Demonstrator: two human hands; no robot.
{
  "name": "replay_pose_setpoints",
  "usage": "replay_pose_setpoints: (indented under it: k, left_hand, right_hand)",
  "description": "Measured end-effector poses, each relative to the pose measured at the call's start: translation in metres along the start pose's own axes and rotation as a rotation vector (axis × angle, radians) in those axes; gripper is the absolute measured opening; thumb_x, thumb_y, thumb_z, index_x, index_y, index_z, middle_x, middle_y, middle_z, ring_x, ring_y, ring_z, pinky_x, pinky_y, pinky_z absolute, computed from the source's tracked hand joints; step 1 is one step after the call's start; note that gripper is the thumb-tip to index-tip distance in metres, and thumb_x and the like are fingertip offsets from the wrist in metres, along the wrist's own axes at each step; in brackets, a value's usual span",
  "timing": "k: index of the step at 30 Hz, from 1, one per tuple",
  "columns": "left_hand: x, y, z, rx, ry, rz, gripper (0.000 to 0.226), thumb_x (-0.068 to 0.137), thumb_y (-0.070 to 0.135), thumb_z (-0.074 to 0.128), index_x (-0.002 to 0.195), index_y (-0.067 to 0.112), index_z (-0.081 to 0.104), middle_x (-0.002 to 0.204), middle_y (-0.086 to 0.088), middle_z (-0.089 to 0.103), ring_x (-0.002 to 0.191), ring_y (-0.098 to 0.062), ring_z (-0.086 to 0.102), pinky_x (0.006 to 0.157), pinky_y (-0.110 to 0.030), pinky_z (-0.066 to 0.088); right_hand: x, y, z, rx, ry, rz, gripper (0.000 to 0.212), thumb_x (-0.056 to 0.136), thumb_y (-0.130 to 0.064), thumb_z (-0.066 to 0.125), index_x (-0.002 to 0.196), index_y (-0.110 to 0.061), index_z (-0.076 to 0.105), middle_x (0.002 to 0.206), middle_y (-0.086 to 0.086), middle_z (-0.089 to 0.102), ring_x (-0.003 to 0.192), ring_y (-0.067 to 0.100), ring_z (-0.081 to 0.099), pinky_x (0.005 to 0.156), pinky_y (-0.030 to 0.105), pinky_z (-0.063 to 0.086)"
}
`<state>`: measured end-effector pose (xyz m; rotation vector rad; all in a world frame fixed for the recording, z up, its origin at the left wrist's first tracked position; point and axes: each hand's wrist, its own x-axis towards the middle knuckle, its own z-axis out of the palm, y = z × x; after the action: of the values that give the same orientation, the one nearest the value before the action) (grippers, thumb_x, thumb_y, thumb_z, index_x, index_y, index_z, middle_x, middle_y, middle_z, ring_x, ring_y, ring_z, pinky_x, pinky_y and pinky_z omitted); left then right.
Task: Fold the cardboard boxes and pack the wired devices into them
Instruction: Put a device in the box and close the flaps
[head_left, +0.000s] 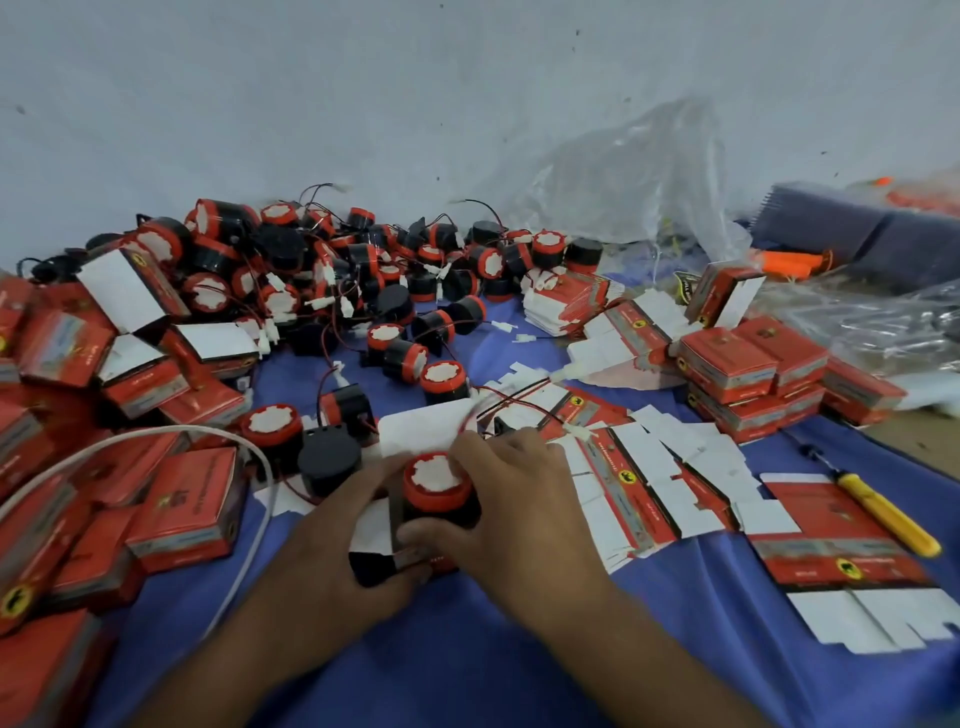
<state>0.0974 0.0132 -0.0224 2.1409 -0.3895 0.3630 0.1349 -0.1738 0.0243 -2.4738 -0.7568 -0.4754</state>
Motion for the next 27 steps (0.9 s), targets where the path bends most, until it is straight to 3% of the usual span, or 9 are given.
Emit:
replay_pose_setpoints:
  k: [5,8,12,14,16,18,20,24,27]
  left_hand:
    - [-0.003,0.000,-0.001,0.101,-0.008,-0.010,0.074,0.079,0.051,0.076,0.143,0.050,0.037,0.138,0.031,0.045,0.127,0.012,0.043,0.096,-0.001,0.032]
    - [-0.001,0.001,0.000,0.132,-0.031,0.014,0.064,0.081,0.060,0.064,0.140,0.055,0.039,0.127,0.025,0.051,0.118,0.005,0.051,0.093,-0.004,0.036]
    - [-0.002,-0.001,-0.001,0.144,-0.011,0.009,0.050,0.081,0.072,0.057,0.129,0.062,0.046,0.112,0.018,0.053,0.106,-0.003,0.056,0.088,-0.012,0.042]
    - [-0.002,0.000,-0.001,0.156,-0.008,-0.005,0.047,0.080,0.074,0.056,0.125,0.061,0.050,0.111,0.019,0.052,0.106,-0.002,0.055,0.086,-0.011,0.042]
    - [-0.003,0.002,-0.001,0.157,-0.013,-0.020,0.050,0.079,0.076,0.054,0.125,0.056,0.054,0.112,0.020,0.051,0.108,0.000,0.053,0.087,-0.009,0.040]
    - [-0.003,0.004,-0.001,0.161,-0.015,-0.024,0.050,0.079,0.073,0.056,0.123,0.051,0.056,0.111,0.022,0.049,0.110,0.002,0.051,0.087,-0.006,0.038]
    - [-0.003,0.005,-0.002,0.160,-0.007,-0.029,0.048,0.079,0.067,0.058,0.122,0.048,0.057,0.114,0.025,0.049,0.113,0.004,0.050,0.089,-0.004,0.036]
    - [-0.003,0.008,-0.003,0.175,0.024,-0.042,0.044,0.078,0.062,0.061,0.116,0.041,0.060,0.113,0.020,0.052,0.111,-0.001,0.053,0.088,-0.008,0.039]
    - [-0.003,0.008,-0.004,0.182,0.031,-0.040,0.040,0.078,0.060,0.064,0.112,0.040,0.060,0.111,0.021,0.052,0.108,0.000,0.054,0.086,-0.006,0.038]
  right_hand:
    - [0.002,-0.001,-0.005,-0.034,-0.114,-0.022,0.045,0.081,-0.076,0.053,0.099,-0.036,0.064,0.092,-0.009,0.061,0.092,0.013,0.040,0.084,0.031,0.028]
    - [0.002,-0.009,-0.007,-0.132,-0.243,-0.030,0.055,0.090,-0.075,0.034,0.108,-0.036,0.068,0.100,-0.009,0.055,0.100,0.012,0.044,0.094,0.033,0.028]
    - [0.009,-0.007,-0.018,0.116,-0.307,-0.052,0.032,0.100,-0.049,0.050,0.101,-0.028,0.074,0.094,-0.004,0.055,0.094,0.016,0.053,0.090,0.039,0.041]
    - [0.015,0.003,-0.024,0.188,-0.164,0.016,0.022,0.099,-0.036,0.058,0.097,-0.020,0.072,0.098,-0.003,0.057,0.091,0.012,0.054,0.086,0.036,0.046]
    - [0.023,0.017,-0.033,0.140,-0.010,0.098,0.014,0.097,-0.029,0.062,0.107,-0.020,0.067,0.113,-0.003,0.056,0.103,0.013,0.053,0.092,0.031,0.046]
    - [0.027,0.032,-0.042,0.051,-0.069,0.160,0.030,0.098,-0.027,0.062,0.128,-0.027,0.061,0.133,-0.003,0.052,0.122,0.016,0.047,0.101,0.028,0.038]
    - [0.029,0.042,-0.049,-0.031,-0.207,0.198,0.034,0.100,-0.028,0.059,0.133,-0.030,0.060,0.139,-0.005,0.056,0.128,0.020,0.045,0.106,0.033,0.036]
    - [0.031,0.044,-0.050,-0.230,-0.341,0.206,0.028,0.104,-0.030,0.051,0.129,-0.038,0.062,0.131,-0.006,0.062,0.126,0.025,0.046,0.103,0.041,0.033]
    - [0.033,0.046,-0.052,-0.259,-0.327,0.141,0.024,0.104,-0.030,0.050,0.117,-0.031,0.069,0.118,0.000,0.064,0.117,0.025,0.050,0.095,0.039,0.036]
